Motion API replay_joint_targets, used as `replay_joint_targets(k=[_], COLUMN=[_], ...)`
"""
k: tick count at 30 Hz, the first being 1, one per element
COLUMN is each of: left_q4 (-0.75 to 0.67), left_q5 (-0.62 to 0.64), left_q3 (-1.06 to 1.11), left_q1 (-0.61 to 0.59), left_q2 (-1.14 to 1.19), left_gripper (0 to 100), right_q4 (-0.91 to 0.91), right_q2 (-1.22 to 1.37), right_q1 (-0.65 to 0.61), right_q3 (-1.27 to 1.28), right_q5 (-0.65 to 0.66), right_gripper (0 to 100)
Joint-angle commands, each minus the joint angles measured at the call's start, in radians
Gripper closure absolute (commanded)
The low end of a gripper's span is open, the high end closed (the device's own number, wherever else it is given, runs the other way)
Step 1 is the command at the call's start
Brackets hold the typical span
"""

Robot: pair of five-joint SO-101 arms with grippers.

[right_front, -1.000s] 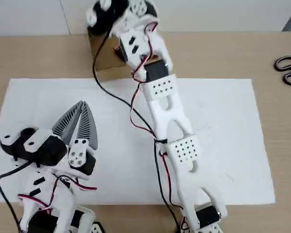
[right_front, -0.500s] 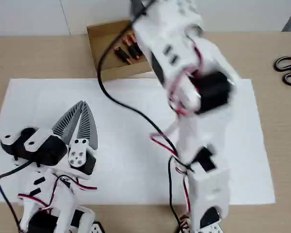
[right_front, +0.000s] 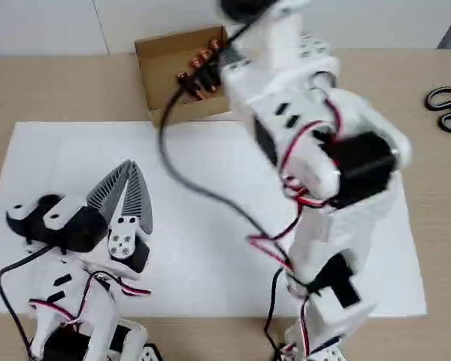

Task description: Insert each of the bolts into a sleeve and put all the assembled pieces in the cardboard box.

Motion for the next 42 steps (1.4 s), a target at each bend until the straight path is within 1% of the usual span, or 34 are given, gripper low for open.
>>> replay_joint_targets(k=[1, 3, 6, 11, 14, 16, 19, 22, 26, 29, 32, 36, 38, 41, 42], left_q4=[0.023, 0.032, 0.051, 0.104, 0.097, 0.058, -0.038, -0.132, -0.209, -0.213, -0.178, -0.040, -0.021, 0.008, 0.031], left_q5=[0.008, 0.008, 0.008, 0.002, 0.000, 0.000, 0.000, -0.002, -0.002, -0.002, 0.000, 0.000, 0.000, 0.000, 0.000], left_q3=[-0.042, -0.042, -0.038, -0.005, 0.054, 0.097, 0.191, 0.298, 0.407, 0.430, 0.430, 0.430, 0.429, 0.432, 0.433], left_q1=[-0.003, -0.003, -0.003, -0.005, -0.005, -0.005, -0.005, -0.006, -0.087, -0.181, -0.255, -0.270, -0.273, -0.270, -0.269], left_q2=[0.008, 0.008, 0.008, 0.008, 0.008, 0.008, 0.008, 0.008, 0.008, 0.008, 0.008, 0.008, 0.008, 0.008, 0.008], left_gripper=[99, 99, 99, 99, 99, 99, 99, 99, 99, 99, 99, 99, 99, 99, 99], right_q4=[0.001, -0.002, -0.004, -0.007, -0.010, -0.035, -0.197, -0.452, -0.829, -0.995, -0.993, -0.871, -0.803, -0.765, -0.757], right_q2=[-0.213, -0.323, -0.489, -0.736, -0.889, -0.987, -1.133, -1.279, -1.474, -1.624, -1.779, -1.952, -1.943, -1.934, -1.940], right_q1=[-0.081, -0.104, -0.096, 0.018, 0.067, 0.093, 0.128, 0.156, 0.197, 0.252, 0.274, 0.274, 0.274, 0.278, 0.278], right_q3=[0.207, 0.350, 0.546, 0.957, 1.212, 1.384, 1.689, 2.038, 2.518, 2.786, 2.926, 2.994, 2.984, 2.986, 2.989], right_q5=[0.029, 0.029, 0.029, 0.026, 0.025, 0.023, 0.021, 0.020, 0.026, 0.026, 0.025, 0.021, 0.020, 0.020, 0.020], right_gripper=[78.6, 78.6, 78.6, 78.6, 78.6, 78.6, 78.6, 78.6, 78.6, 78.7, 78.7, 79.5, 84.3, 98.7, 99.8])
